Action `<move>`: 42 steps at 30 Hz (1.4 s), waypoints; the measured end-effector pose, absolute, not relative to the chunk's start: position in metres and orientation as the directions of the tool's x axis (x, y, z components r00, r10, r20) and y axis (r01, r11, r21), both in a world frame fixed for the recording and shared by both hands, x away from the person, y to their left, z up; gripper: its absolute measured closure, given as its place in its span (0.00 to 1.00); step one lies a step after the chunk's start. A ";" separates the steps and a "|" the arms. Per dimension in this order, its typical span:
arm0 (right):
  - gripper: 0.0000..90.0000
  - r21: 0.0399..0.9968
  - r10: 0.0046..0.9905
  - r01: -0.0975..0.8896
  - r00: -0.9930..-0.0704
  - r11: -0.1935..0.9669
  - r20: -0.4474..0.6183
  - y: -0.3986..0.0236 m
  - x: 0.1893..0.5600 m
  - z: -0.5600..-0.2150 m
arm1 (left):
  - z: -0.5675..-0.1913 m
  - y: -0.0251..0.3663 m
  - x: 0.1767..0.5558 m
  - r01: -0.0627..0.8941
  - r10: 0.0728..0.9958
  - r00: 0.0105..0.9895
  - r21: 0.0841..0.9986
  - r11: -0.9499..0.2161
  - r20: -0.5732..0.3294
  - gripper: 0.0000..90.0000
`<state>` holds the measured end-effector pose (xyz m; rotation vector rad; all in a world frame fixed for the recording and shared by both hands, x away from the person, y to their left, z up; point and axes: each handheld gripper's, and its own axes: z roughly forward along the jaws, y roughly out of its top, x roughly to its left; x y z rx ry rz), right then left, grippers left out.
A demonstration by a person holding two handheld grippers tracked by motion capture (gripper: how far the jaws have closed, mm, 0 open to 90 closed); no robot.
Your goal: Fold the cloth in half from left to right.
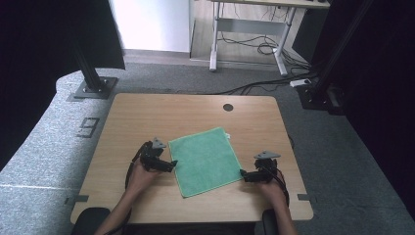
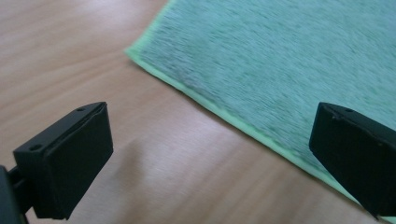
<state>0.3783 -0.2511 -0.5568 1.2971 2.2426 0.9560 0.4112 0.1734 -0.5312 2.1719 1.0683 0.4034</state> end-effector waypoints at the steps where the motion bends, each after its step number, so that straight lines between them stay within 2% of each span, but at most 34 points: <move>1: 0.00 0.717 0.864 0.607 -0.503 0.343 0.012 -0.251 0.378 -0.557 | -0.530 0.174 0.415 0.582 0.791 0.611 0.692 -0.427 -0.026 0.00; 10: 0.00 0.717 0.864 0.607 -0.503 0.343 0.012 -0.251 0.378 -0.557 | -0.519 0.177 0.455 0.592 0.836 0.549 0.711 -0.379 -0.011 0.01; 18: 0.00 0.717 0.864 0.607 -0.503 0.343 0.012 -0.251 0.378 -0.557 | -0.528 0.180 0.480 0.630 0.865 0.500 0.696 -0.345 -0.023 0.01; 26: 0.00 0.717 0.864 0.607 -0.503 0.343 0.013 -0.251 0.378 -0.557 | -0.546 0.176 0.488 0.655 0.875 0.483 0.653 -0.380 0.024 0.00; 28: 0.00 0.717 0.865 0.608 -0.502 0.342 0.013 -0.251 0.378 -0.557 | -0.547 0.179 0.489 0.662 0.876 0.482 0.656 -0.363 -0.002 0.00; 35: 0.00 0.717 0.865 0.608 -0.502 0.341 0.014 -0.251 0.378 -0.557 | -0.547 0.184 0.489 0.669 0.878 0.478 0.652 -0.356 -0.011 0.00; 42: 0.00 0.717 0.842 0.603 -0.538 0.349 0.043 -0.248 0.379 -0.555 | -0.548 0.193 0.484 0.669 0.886 0.464 0.661 -0.341 -0.013 0.00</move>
